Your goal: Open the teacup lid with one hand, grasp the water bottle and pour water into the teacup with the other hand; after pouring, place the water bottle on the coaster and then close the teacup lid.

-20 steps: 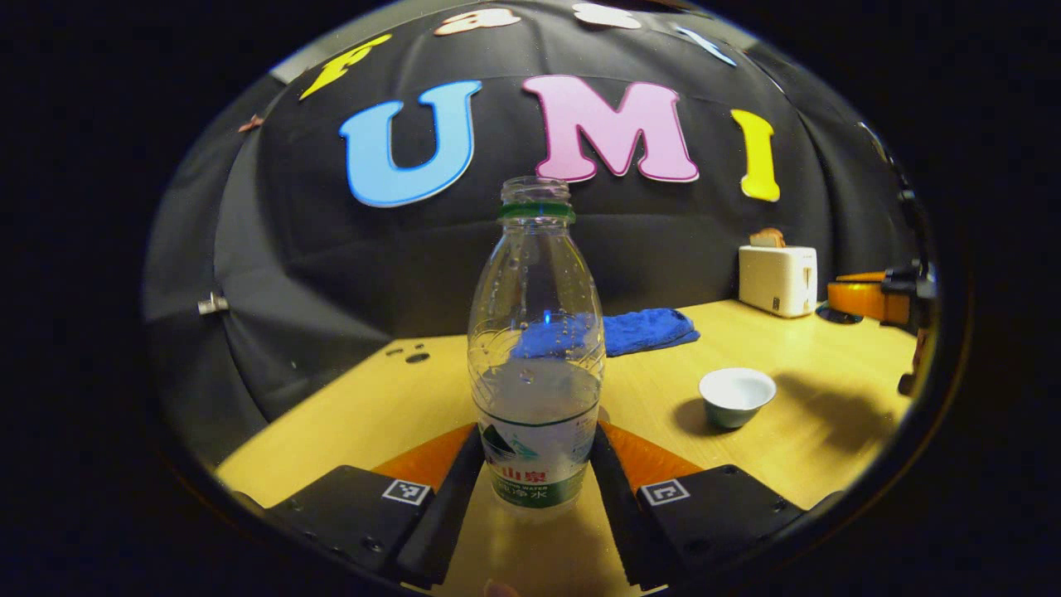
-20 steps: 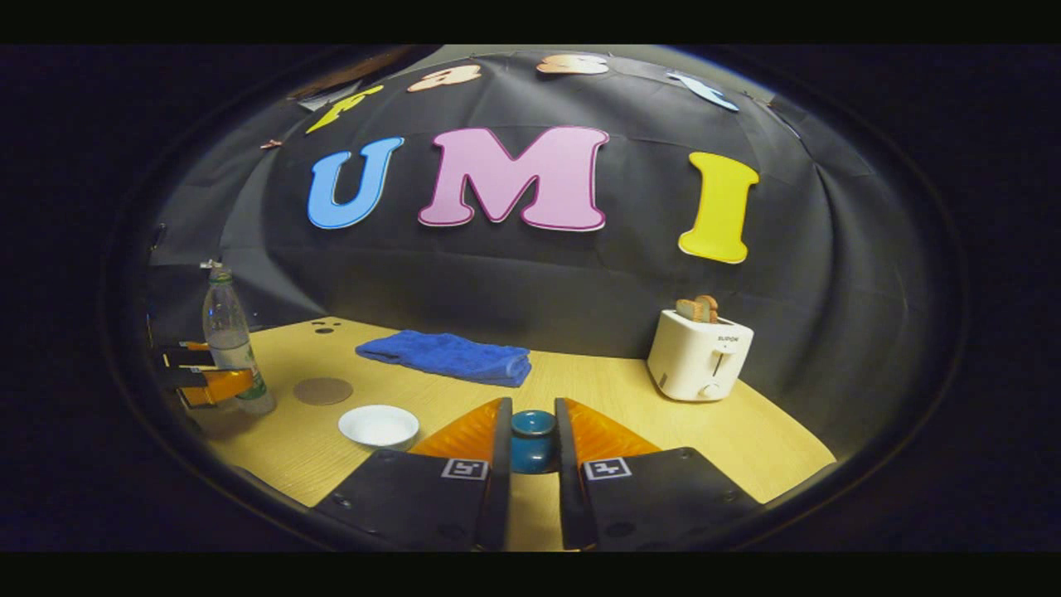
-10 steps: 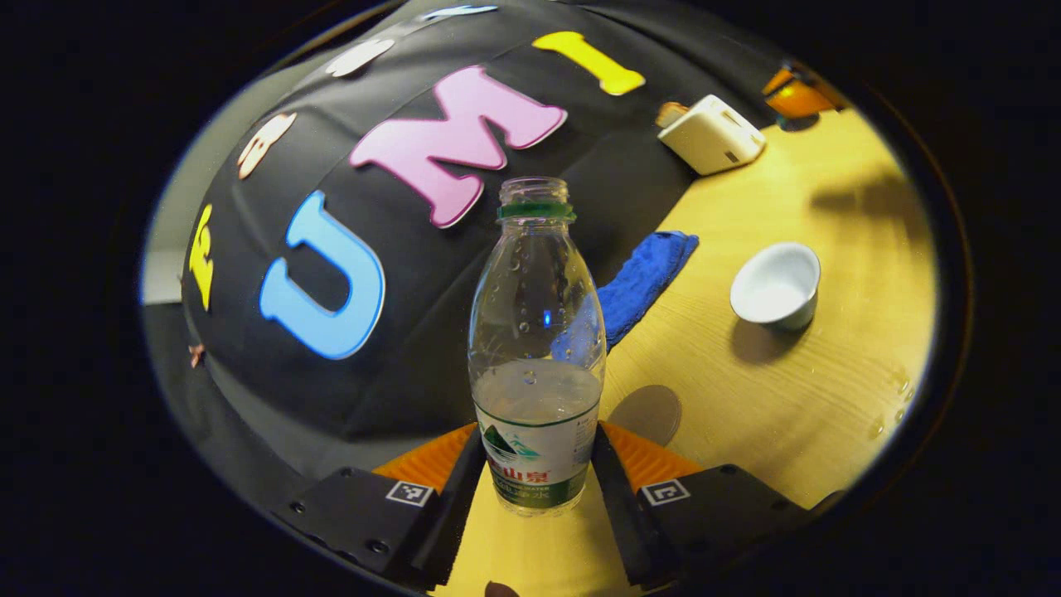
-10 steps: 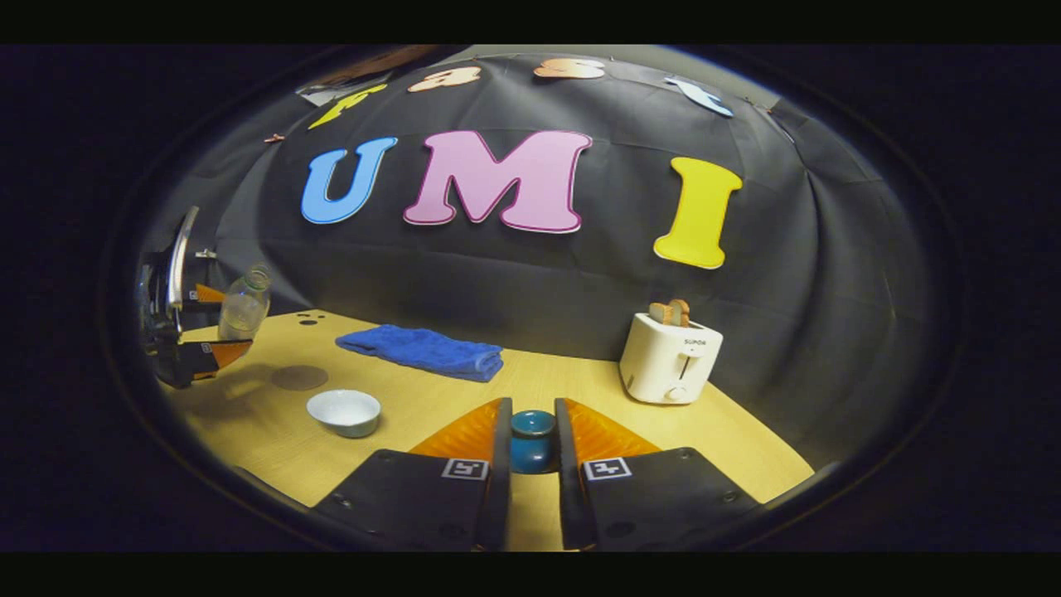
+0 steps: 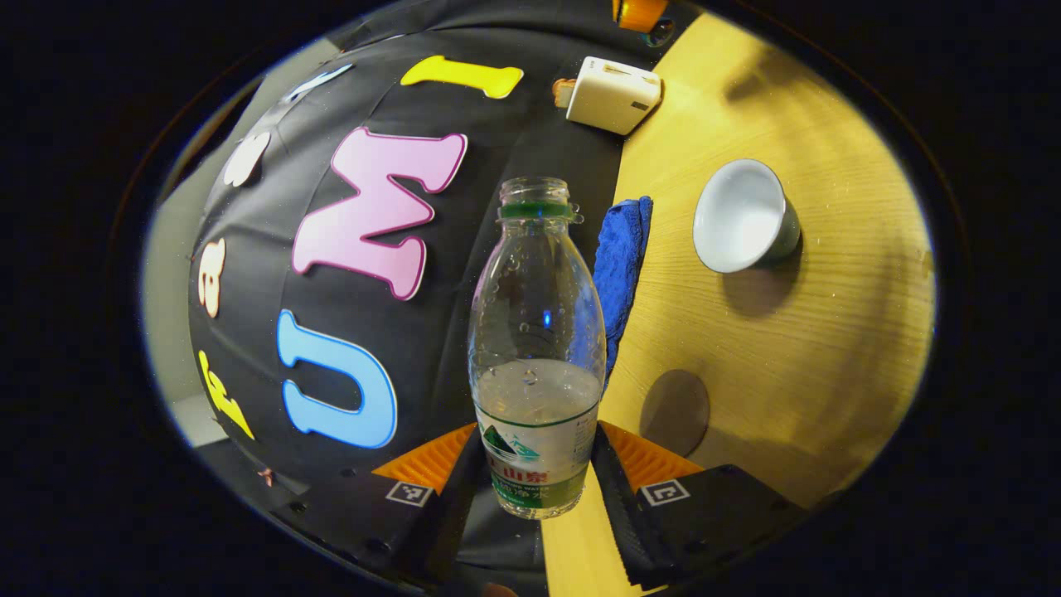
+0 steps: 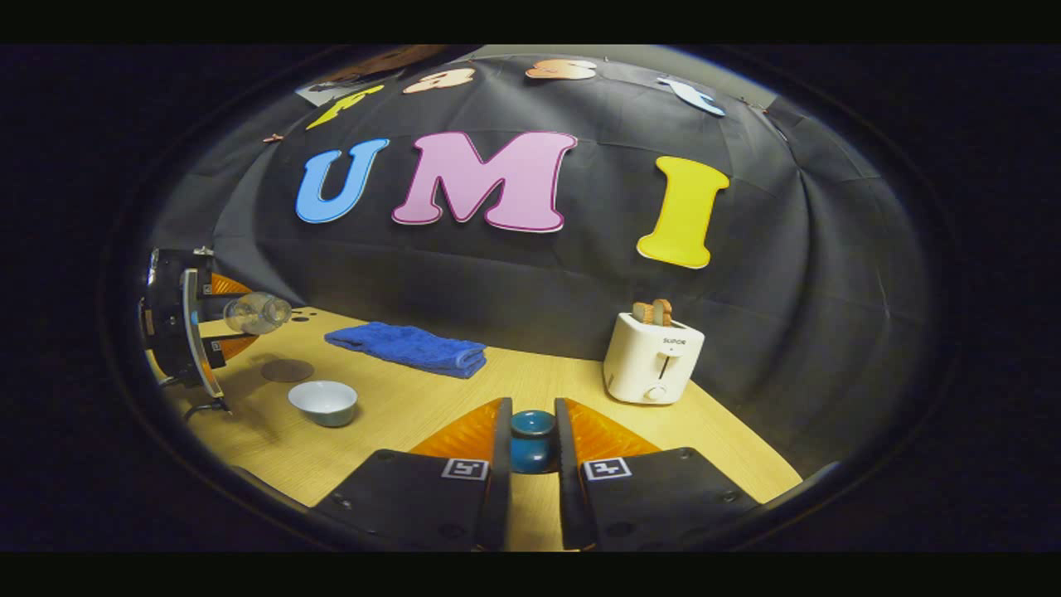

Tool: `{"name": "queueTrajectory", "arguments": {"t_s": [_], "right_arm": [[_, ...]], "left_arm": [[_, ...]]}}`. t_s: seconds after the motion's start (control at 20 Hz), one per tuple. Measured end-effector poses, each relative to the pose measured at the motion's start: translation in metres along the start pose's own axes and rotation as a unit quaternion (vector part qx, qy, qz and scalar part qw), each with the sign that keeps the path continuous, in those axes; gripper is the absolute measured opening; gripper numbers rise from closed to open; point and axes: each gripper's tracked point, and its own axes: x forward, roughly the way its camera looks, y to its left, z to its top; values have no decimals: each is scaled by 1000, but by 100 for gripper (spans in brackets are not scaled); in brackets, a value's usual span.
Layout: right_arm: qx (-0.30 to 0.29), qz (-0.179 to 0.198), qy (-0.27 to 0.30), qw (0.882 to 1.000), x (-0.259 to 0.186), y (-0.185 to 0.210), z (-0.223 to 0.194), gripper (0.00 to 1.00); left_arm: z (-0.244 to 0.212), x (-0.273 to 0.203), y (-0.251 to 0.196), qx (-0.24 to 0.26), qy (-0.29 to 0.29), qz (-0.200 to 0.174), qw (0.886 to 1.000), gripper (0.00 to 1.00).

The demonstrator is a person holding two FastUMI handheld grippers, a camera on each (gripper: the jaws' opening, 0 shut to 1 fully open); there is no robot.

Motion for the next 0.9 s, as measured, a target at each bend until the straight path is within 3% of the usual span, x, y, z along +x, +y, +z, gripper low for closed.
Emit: {"name": "queueTrajectory", "arguments": {"t_s": [0.05, 0.1, 0.2, 0.25, 0.35, 0.4, 0.9], "right_arm": [[1, 0, 0, 1000, 0, -2, -1, 31], [2, 0, 0, 1000, -1, -3, -2, 27], [4, 0, -2, 1000, -1, -7, -2, 27], [4, -1, -2, 1000, -1, -9, -2, 31], [6, 0, -4, 1000, -3, -11, -2, 27], [6, 1, -5, 1000, -3, -13, -3, 31], [12, -5, -8, 1000, -8, -26, -5, 27]], "left_arm": [[1, 2, -1, 13, -2, 2, 1000, 76], [3, 5, -1, 28, -4, 4, 1000, 76], [6, 9, 4, 57, -6, 9, 998, 76], [6, 11, 5, 73, -8, 13, 997, 76], [7, 16, 5, 98, -10, 15, 995, 76], [7, 18, 4, 106, -11, 14, 994, 76], [18, 26, 5, 180, -31, 36, 982, 76]]}}
